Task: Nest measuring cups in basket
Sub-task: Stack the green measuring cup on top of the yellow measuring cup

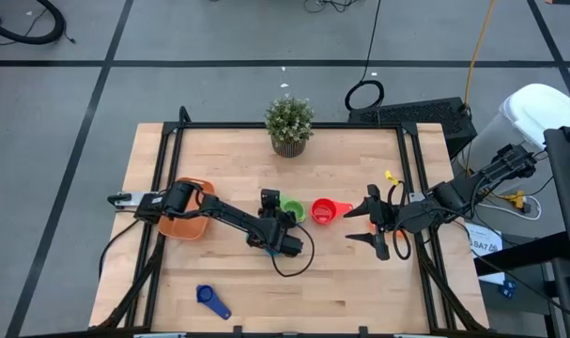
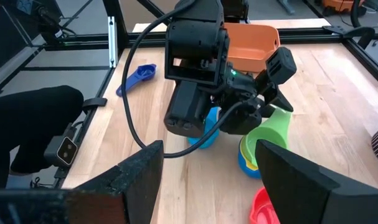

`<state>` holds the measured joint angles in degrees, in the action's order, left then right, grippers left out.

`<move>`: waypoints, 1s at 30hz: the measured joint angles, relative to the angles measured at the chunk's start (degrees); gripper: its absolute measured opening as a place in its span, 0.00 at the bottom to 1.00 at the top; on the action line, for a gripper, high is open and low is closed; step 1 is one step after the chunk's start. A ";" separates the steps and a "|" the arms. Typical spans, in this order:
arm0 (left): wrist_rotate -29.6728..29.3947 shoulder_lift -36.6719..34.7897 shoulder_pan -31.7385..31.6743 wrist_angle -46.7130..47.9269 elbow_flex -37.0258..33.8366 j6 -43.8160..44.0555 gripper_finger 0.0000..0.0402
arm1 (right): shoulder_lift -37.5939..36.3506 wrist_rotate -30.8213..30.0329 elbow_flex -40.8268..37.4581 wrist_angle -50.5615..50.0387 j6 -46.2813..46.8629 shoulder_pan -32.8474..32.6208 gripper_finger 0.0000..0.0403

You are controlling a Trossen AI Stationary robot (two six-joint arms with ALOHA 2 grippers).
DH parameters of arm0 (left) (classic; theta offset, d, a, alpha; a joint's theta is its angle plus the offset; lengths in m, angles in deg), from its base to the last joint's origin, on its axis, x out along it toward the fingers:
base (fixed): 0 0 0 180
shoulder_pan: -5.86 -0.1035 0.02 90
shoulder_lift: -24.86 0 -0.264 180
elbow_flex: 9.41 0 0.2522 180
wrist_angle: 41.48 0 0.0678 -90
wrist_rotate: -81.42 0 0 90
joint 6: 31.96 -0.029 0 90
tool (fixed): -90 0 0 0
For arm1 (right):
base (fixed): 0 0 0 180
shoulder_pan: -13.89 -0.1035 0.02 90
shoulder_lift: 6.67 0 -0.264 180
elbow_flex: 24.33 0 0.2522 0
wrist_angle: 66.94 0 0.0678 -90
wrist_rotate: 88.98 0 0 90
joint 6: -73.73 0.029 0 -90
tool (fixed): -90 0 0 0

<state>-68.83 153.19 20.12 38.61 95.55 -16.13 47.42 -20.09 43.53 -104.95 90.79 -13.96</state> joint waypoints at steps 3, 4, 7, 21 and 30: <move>0.00 -0.03 0.00 2.14 0.01 1.17 0.29 | 0.00 0.02 0.00 -0.06 -0.22 0.00 0.62; 0.02 -0.22 0.09 2.88 0.00 1.67 0.30 | 0.00 0.02 0.00 -0.17 -0.22 0.01 0.62; 0.45 -1.46 0.69 3.91 0.02 2.79 0.31 | -0.02 0.02 0.00 -0.65 -0.25 0.02 0.62; 1.69 -8.29 0.89 4.20 0.09 2.71 0.31 | -0.02 -0.03 -0.03 -0.80 -1.74 0.15 0.62; 5.23 -7.69 -3.37 3.50 0.04 3.23 0.31 | -0.04 -0.03 -4.18 -0.37 -0.60 0.15 0.62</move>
<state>-63.60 145.50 16.75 42.10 95.60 -12.90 47.37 -20.12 39.36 -105.32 90.19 -13.81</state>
